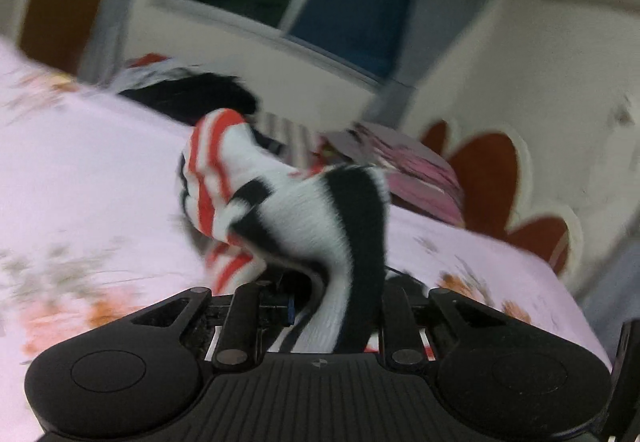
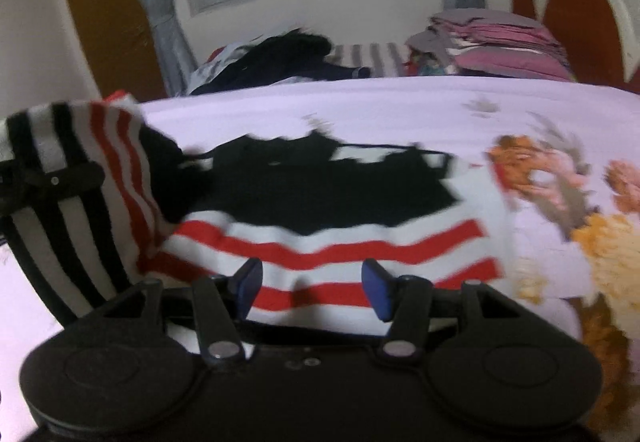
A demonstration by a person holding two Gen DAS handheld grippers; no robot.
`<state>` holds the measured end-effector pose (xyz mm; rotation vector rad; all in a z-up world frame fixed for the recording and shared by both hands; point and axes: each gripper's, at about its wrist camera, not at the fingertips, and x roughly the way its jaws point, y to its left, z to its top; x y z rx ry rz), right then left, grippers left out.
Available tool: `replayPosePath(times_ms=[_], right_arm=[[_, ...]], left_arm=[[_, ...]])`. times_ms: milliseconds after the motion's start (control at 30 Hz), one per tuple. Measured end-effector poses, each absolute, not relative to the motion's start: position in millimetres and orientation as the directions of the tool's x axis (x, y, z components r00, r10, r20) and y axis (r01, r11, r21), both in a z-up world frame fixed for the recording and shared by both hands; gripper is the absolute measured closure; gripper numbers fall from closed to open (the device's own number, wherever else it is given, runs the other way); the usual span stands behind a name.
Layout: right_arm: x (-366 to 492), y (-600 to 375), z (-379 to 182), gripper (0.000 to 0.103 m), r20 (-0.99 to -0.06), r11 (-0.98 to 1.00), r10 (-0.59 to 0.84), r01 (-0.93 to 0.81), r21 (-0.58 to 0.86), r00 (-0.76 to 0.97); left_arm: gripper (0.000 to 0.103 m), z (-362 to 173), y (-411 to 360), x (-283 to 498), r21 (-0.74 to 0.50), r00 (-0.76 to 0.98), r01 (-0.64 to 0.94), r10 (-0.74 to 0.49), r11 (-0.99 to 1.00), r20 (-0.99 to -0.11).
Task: Fold small clothes
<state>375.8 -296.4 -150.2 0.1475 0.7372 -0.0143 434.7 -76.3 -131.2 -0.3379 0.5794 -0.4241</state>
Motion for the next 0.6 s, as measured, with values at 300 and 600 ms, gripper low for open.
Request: replayPosePath(times_ms=[300, 600], right_arm=[[338, -374, -150, 0.049, -0.678, 0.966, -0.072, 0.219, 0.134, 0.732], [333, -405, -129, 0.034, -0.628, 0.932, 0.024, 0.21, 0.295, 0.778]], left_arm=[[0.082, -151, -187, 396, -0.219, 0.633, 0.507, -0.533, 0.833, -0.562], [0.025, -125, -202, 334, -0.01, 0.625, 0.649, -0.541, 0.761, -0.563]])
